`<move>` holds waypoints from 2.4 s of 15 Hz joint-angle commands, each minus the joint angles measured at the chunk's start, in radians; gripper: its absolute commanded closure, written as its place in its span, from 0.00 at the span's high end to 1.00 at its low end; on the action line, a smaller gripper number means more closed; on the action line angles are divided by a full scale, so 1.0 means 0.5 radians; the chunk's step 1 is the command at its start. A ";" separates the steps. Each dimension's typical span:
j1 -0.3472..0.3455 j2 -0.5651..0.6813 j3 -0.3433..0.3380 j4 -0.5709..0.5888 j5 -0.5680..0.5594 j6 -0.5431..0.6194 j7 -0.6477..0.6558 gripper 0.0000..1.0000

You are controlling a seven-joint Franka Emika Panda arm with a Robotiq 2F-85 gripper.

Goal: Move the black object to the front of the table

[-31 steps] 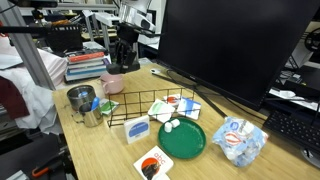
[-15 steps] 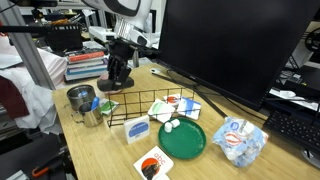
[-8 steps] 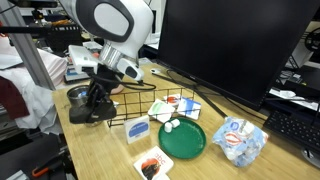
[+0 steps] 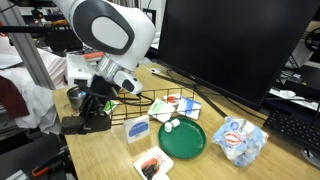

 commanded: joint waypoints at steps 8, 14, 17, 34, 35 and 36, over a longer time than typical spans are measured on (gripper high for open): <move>0.024 0.054 0.074 -0.141 -0.084 0.084 -0.452 0.27; 0.048 0.286 0.126 -0.053 -0.188 0.293 -0.915 0.27; 0.055 0.432 0.159 0.003 -0.304 0.416 -0.972 0.27; -0.009 0.430 0.170 0.049 -0.510 0.446 -0.987 1.00; -0.007 0.372 0.167 0.036 -0.510 0.435 -0.984 1.00; -0.007 0.294 0.161 0.018 -0.507 0.424 -0.977 1.00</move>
